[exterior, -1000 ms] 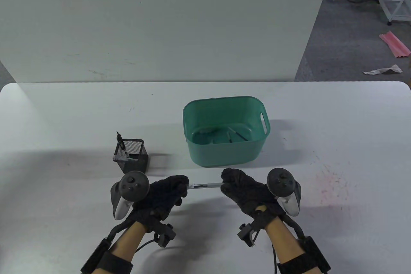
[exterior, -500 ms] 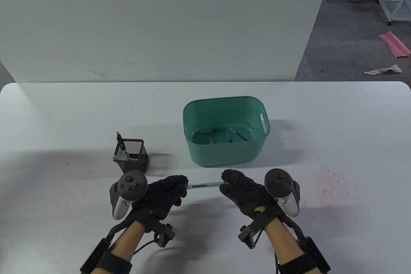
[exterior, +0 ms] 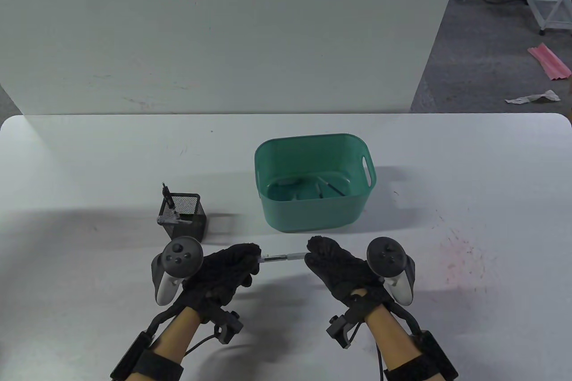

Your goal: Disassemble pens into components

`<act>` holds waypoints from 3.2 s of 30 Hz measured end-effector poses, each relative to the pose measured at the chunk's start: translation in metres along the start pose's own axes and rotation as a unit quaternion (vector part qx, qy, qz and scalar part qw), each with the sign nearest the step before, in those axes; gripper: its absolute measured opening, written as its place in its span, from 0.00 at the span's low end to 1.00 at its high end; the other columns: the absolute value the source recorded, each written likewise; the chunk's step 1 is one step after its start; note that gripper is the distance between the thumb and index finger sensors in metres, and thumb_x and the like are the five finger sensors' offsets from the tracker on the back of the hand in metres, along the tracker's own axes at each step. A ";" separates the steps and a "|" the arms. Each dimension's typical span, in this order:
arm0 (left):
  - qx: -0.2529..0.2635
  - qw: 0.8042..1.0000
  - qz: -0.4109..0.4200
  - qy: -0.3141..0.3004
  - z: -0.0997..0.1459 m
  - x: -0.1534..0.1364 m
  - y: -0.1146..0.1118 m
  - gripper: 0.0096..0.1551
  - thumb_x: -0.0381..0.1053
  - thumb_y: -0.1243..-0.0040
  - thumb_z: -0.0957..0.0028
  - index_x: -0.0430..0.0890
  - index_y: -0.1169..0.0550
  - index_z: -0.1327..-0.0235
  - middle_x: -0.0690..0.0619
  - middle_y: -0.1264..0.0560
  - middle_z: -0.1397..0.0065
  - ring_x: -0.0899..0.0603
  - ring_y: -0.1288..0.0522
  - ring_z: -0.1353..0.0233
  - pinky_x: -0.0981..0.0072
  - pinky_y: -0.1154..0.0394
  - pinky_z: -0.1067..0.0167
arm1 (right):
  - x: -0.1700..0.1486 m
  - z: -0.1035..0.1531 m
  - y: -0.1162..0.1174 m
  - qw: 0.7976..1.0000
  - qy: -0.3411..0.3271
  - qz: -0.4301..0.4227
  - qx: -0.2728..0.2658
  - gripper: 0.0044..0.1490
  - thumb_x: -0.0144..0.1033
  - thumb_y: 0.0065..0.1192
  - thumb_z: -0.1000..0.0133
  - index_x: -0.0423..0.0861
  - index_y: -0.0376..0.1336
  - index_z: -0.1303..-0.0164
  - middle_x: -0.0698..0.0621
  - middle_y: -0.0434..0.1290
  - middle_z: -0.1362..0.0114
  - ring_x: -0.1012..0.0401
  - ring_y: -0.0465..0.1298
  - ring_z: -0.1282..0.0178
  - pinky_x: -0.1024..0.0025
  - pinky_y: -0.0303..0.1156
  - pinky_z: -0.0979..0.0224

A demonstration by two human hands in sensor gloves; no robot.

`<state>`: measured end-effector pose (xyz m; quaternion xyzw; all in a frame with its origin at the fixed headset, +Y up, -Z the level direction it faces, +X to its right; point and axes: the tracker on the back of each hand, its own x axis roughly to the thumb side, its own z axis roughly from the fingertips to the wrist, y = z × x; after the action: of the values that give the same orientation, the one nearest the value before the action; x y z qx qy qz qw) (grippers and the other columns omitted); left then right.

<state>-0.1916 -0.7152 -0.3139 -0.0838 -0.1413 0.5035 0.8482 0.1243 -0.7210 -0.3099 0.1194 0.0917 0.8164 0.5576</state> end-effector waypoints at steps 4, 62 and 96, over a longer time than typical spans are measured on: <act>-0.022 1.000 0.017 0.011 -0.002 -0.003 -0.005 0.23 0.54 0.40 0.45 0.52 0.21 0.37 0.46 0.15 0.43 0.49 0.11 0.57 0.48 0.16 0.52 | 0.004 0.001 -0.002 1.000 0.000 -0.001 -0.031 0.31 0.56 0.54 0.36 0.41 0.69 0.41 0.44 0.79 0.49 0.45 0.77 0.45 0.42 0.72 0.39; -0.037 0.996 0.065 0.047 -0.006 -0.011 -0.009 0.24 0.52 0.43 0.44 0.50 0.22 0.35 0.47 0.14 0.44 0.49 0.11 0.58 0.48 0.16 0.52 | 0.007 -0.001 -0.010 0.999 -0.005 0.042 -0.016 0.30 0.45 0.64 0.37 0.44 0.63 0.29 0.44 0.76 0.39 0.45 0.75 0.38 0.44 0.72 0.37; 0.036 0.994 0.080 0.071 0.000 -0.023 0.029 0.24 0.51 0.43 0.44 0.49 0.22 0.34 0.45 0.15 0.44 0.48 0.11 0.57 0.47 0.16 0.52 | 0.012 -0.005 -0.049 0.990 -0.004 0.047 -0.136 0.29 0.46 0.58 0.35 0.40 0.65 0.32 0.43 0.78 0.43 0.45 0.77 0.43 0.47 0.75 0.42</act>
<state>-0.2260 -0.7213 -0.3258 -0.0999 -0.0554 0.5676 0.8153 0.1617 -0.6919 -0.3271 0.0495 -0.0284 0.8462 0.5298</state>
